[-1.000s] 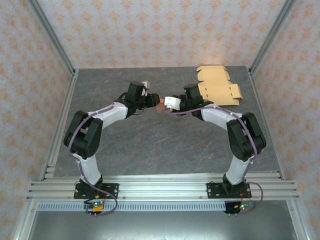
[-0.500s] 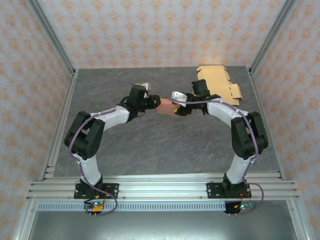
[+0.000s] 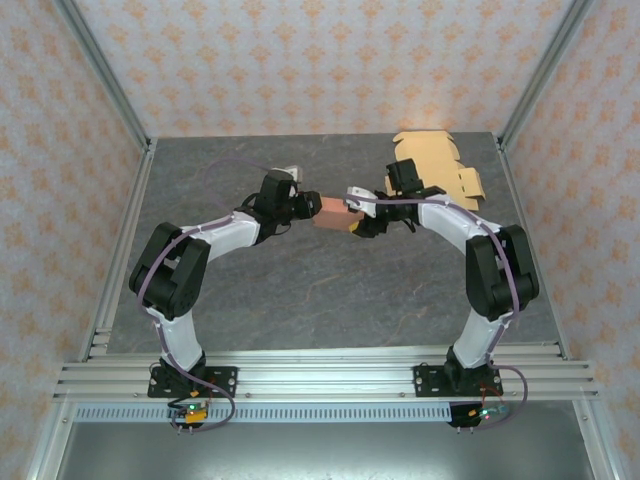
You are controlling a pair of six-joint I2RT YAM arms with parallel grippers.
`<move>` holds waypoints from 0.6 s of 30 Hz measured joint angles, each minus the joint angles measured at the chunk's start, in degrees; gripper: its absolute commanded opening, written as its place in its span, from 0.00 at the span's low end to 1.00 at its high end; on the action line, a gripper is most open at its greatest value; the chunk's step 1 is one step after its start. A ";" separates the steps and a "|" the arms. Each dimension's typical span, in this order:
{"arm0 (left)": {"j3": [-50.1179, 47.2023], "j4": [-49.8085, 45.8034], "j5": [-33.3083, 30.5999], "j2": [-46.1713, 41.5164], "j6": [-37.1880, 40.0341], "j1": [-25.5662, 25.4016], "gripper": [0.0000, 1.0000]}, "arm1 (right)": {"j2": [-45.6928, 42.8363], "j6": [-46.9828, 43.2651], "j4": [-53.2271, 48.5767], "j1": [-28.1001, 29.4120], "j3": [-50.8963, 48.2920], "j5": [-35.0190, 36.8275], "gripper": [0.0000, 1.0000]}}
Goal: Fold the paper box
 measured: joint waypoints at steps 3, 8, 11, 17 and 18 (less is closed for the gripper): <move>0.35 -0.57 -0.02 0.00 0.39 0.00 0.42 | -0.24 0.57 0.24 -1.38 -0.17 -1.05 0.55; 1.31 -2.01 -0.04 0.28 0.44 0.00 0.42 | -2.78 1.68 -1.66 -3.72 -0.17 -0.81 0.59; 2.03 -2.27 -0.04 0.81 0.44 0.00 0.42 | -4.00 2.23 -1.68 -4.70 -0.17 -1.33 0.59; 2.75 -3.30 -0.22 1.03 0.81 0.00 0.42 | 0.17 1.27 -1.01 -4.72 -0.15 -0.39 0.57; 2.82 -3.34 -0.22 1.03 0.81 0.00 0.42 | 0.22 1.05 -0.50 -4.81 0.07 -0.17 0.57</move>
